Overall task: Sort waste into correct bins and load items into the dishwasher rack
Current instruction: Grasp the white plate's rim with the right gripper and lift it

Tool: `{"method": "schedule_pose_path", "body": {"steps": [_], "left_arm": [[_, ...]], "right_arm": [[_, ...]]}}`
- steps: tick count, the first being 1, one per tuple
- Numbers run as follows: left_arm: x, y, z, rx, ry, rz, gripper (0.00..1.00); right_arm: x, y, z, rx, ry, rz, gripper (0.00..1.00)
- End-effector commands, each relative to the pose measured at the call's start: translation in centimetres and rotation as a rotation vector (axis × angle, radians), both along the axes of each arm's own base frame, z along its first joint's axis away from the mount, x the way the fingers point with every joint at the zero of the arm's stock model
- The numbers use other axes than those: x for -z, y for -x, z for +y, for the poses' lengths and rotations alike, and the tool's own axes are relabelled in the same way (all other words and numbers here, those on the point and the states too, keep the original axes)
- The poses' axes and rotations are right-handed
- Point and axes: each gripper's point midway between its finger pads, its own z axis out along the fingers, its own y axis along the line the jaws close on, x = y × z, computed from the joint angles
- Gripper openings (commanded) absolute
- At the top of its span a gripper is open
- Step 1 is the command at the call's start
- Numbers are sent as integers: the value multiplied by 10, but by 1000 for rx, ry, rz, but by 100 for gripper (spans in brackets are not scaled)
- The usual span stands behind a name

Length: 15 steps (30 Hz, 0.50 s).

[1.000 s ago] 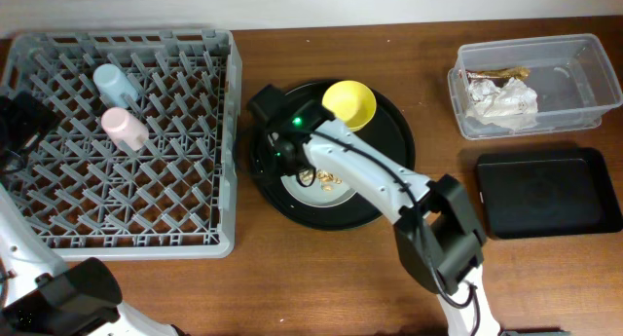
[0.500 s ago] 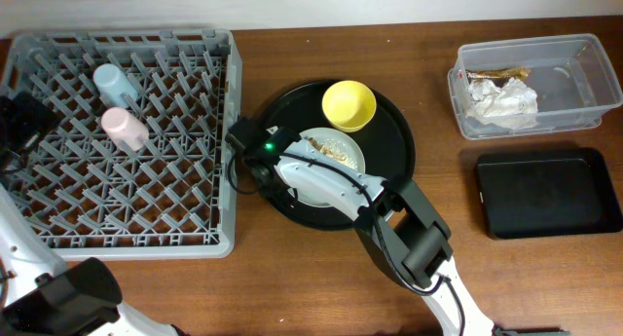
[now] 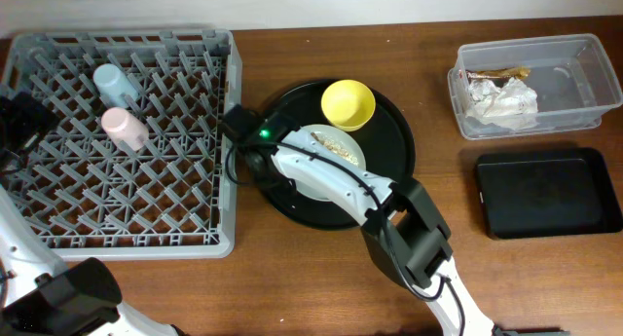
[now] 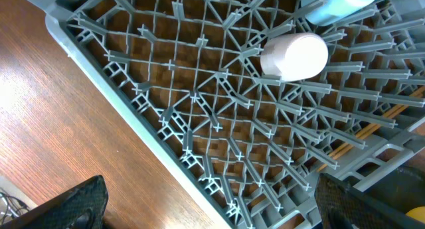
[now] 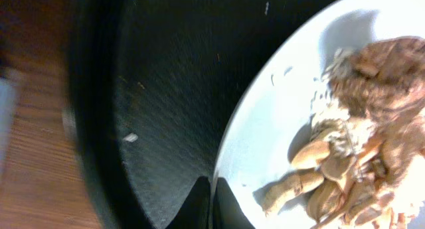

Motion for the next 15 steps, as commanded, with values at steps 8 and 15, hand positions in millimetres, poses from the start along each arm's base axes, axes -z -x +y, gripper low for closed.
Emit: {"method": "schedule_pose_path", "body": {"steps": [8, 15], "left_arm": [[-8, 5, 0, -13, -12, -23, 99], [-8, 5, 0, -13, -12, -23, 99]], "right_arm": [[-55, -9, -26, 82, 96, -89, 4], [-65, -5, -64, 146, 267, -129, 4]]}}
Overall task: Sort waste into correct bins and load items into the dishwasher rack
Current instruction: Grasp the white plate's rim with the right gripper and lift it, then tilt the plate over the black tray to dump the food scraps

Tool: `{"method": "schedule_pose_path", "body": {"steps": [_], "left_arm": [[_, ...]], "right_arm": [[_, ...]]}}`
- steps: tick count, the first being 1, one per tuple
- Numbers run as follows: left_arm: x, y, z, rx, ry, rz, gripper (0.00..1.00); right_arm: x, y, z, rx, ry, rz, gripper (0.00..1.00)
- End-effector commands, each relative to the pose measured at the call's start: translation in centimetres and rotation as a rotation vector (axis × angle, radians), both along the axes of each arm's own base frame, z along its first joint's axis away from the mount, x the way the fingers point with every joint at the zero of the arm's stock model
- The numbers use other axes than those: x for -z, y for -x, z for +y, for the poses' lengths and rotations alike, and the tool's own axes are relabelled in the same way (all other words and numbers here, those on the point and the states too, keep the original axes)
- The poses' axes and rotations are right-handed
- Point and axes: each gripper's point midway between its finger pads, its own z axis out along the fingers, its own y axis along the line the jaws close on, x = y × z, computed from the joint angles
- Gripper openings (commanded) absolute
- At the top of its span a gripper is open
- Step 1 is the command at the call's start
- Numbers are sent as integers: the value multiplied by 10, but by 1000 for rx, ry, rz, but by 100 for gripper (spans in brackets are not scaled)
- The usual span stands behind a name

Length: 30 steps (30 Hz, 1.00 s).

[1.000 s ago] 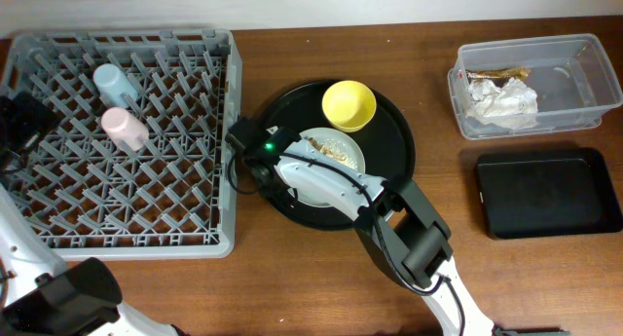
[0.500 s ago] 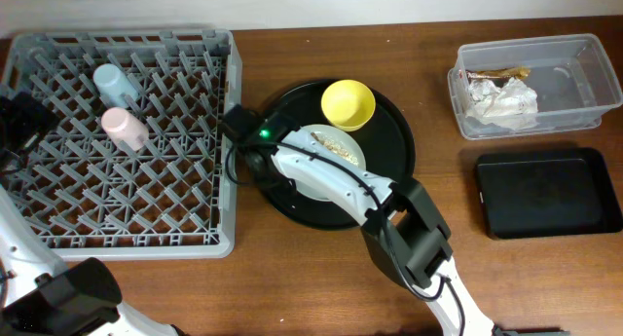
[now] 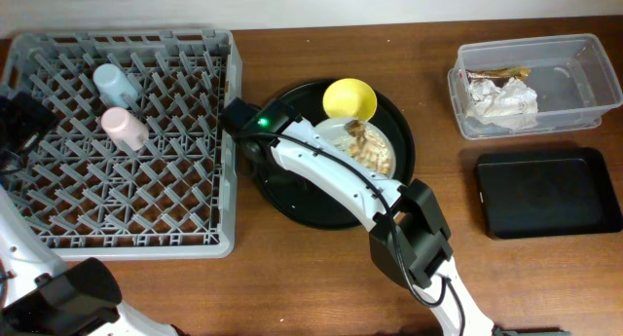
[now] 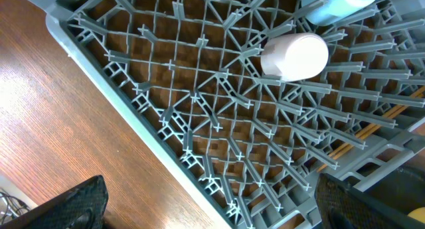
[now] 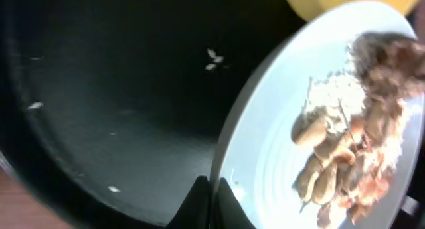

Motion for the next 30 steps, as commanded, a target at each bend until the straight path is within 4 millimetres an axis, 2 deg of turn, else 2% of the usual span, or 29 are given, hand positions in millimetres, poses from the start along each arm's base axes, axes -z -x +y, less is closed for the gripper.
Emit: {"method": "schedule_pose_path", "body": {"steps": [1, 4, 8, 12, 13, 18, 19, 27, 30], "left_arm": [[-8, 5, 0, -12, -11, -22, 99], [-8, 5, 0, -12, -11, -22, 99], [-8, 5, 0, -13, -11, -22, 99], [-8, 5, 0, -12, -11, -22, 99], [-8, 5, 0, -13, -11, -22, 99], [-8, 5, 0, -12, -11, -22, 99], [-8, 5, 0, -12, -11, -22, 99], [-8, 5, 0, -12, -11, -22, 99], [-8, 5, 0, -12, -11, -22, 99]], "right_arm": [[-26, -9, -12, 54, 25, -98, 4], [-49, -8, -32, 123, 79, -170, 4], [-81, -3, -53, 193, 49, -198, 4], [-106, 0, -94, 289, 50, -188, 4], [-108, -1, -102, 309, 46, -182, 4], [-105, -16, -172, 547, 20, -122, 4], [-104, -22, -194, 596, 22, -112, 4], [-102, -29, -286, 771, 29, -63, 4], [-95, -34, -317, 824, -73, -20, 4]]}}
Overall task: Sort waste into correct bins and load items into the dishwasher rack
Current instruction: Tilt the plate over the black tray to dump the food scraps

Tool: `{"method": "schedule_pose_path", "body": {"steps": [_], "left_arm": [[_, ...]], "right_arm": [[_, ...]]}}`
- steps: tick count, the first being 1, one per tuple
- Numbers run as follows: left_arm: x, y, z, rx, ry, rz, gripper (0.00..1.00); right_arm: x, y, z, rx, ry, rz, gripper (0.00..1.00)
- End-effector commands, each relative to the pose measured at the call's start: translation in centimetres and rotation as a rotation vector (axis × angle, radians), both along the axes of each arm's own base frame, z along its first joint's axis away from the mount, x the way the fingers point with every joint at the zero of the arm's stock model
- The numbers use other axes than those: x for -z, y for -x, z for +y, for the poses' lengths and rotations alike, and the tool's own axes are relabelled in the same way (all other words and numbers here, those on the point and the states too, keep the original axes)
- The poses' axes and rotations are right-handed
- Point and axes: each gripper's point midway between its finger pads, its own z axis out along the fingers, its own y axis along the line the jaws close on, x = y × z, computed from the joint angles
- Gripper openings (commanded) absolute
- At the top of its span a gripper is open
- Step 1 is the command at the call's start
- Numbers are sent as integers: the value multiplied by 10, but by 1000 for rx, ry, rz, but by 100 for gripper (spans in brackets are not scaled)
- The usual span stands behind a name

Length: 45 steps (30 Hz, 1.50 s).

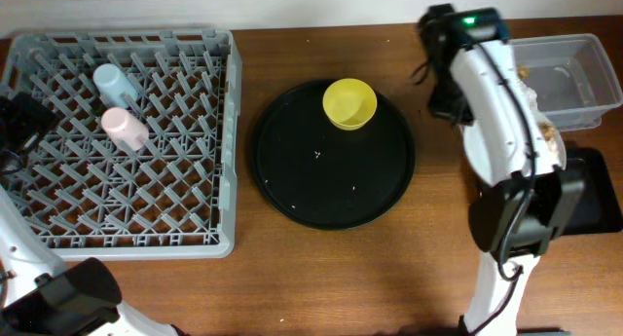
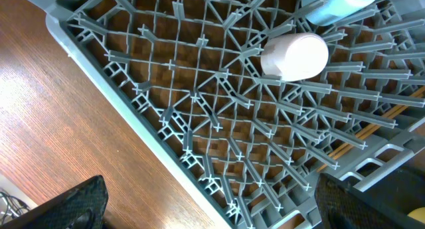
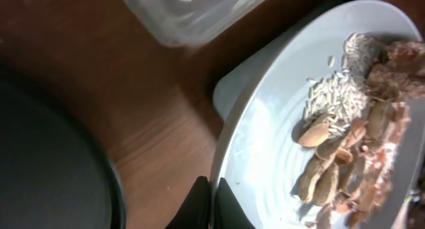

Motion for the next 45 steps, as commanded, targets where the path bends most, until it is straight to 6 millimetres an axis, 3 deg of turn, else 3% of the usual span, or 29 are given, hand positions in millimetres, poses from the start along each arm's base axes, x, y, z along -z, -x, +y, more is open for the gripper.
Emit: {"method": "schedule_pose_path", "body": {"steps": [1, 3, 6, 9, 12, 22, 25, 41, 43, 45], "left_arm": [[-8, 5, 0, -12, -11, -22, 99], [-8, 5, 0, -12, -11, -22, 99], [-8, 5, 0, -12, -11, -22, 99], [-8, 5, 0, -12, -11, -22, 99], [-8, 5, 0, -12, -11, -22, 99], [-8, 5, 0, -12, -11, -22, 99], [-8, 5, 0, -12, -11, -22, 99], [-8, 5, 0, -12, -11, -22, 99], [-8, 5, 0, -12, -11, -22, 99], [-8, 5, 0, -12, -11, -22, 99]], "right_arm": [[-10, -2, -20, 32, -130, -53, 4], [-6, -11, -36, 65, -244, -100, 4], [-6, -10, -59, 130, -280, -123, 4], [-5, -8, -67, 157, -310, -132, 4], [-2, -12, -63, 131, -400, -149, 4], [-4, -2, -84, 159, -593, -179, 4], [-5, -1, -80, 136, -666, -192, 4], [-27, 13, -100, 64, -949, -331, 4], [-32, 11, -94, 37, -1066, -391, 4], [-22, 18, -101, 84, -1090, -384, 4]]}}
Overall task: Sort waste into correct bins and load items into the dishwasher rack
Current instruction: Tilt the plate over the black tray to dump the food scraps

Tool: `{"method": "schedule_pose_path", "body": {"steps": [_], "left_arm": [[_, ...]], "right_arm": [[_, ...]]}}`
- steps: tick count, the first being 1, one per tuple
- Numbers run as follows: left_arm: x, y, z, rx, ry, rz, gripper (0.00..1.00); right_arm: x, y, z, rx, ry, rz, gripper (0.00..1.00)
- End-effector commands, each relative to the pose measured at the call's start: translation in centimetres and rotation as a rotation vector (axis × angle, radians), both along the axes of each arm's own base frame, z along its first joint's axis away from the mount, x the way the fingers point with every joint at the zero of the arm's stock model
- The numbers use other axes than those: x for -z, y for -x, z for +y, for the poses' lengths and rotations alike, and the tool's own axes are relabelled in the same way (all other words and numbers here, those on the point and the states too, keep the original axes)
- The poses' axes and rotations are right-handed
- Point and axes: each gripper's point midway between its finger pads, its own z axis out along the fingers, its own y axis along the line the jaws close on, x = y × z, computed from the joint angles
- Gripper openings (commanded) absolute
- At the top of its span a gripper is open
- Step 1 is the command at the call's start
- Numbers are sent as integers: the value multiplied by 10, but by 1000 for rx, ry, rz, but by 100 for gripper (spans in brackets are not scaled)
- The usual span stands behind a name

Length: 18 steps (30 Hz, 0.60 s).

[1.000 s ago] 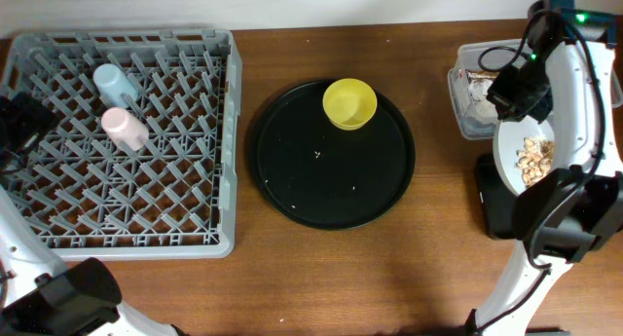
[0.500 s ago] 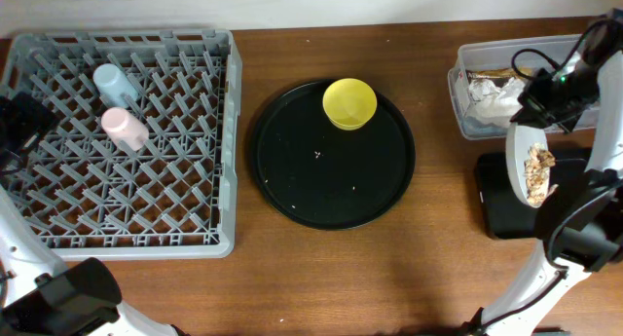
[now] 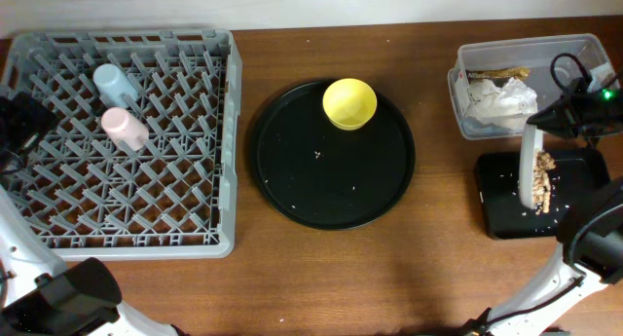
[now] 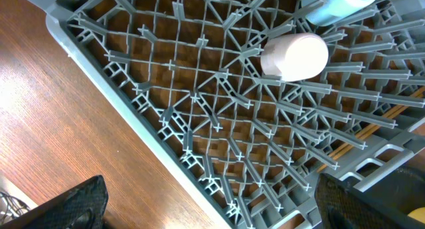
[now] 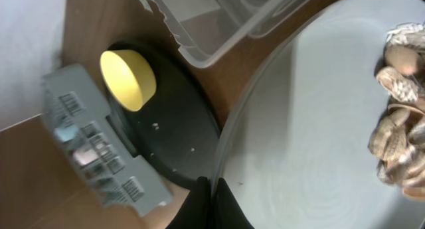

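Note:
My right gripper (image 5: 212,189) is shut on the rim of a white plate (image 5: 319,129). In the overhead view the plate (image 3: 531,166) stands tilted steeply on edge over the black bin (image 3: 574,214), with the right gripper (image 3: 557,122) at its upper edge. Food scraps (image 3: 545,180) cling low on the plate, and a few crumbs lie in the bin. A yellow bowl (image 3: 348,103) sits on the round black tray (image 3: 331,190). A pink cup (image 4: 294,56) and a blue cup (image 4: 335,3) lie in the grey rack (image 3: 117,141). My left gripper (image 4: 212,212) hangs open over the rack's edge.
A clear bin (image 3: 531,83) holding crumpled wrappers stands just behind the black bin. The rack fills the table's left side. Bare brown tabletop lies between the round tray and the bins, and along the front.
The right arm has moved right, from beside the clear bin to over the black bin. The plate is now tipped steeply, its scraps have slid lower, and crumbs lie in the bin. The left arm is unchanged.
My right gripper was shut on the plate's rim on the round tray. Then the plate was next to the yellow bowl. Later it was off the tray, near the bins at the right. Now it is tipped over the black bin. The left gripper stayed open at the rack.

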Motion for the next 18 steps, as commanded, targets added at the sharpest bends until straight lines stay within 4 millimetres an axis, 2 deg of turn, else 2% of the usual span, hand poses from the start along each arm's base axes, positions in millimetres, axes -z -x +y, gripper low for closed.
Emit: {"method": "schedule_pose_path", "body": {"steps": [1, 7, 13, 18], "left_arm": [[-8, 5, 0, -12, -11, -22, 99], [-8, 5, 0, -13, -11, -22, 99], [-8, 5, 0, -12, -11, -22, 99], [-8, 5, 0, -12, -11, -22, 99]], "right_arm": [[-7, 11, -5, 33, -75, -50, 4], [-16, 20, -27, 95, -148, -127, 4], [-45, 11, -16, 87, -287, -292, 4], [-42, 11, -22, 96, -284, -297, 4]]}}
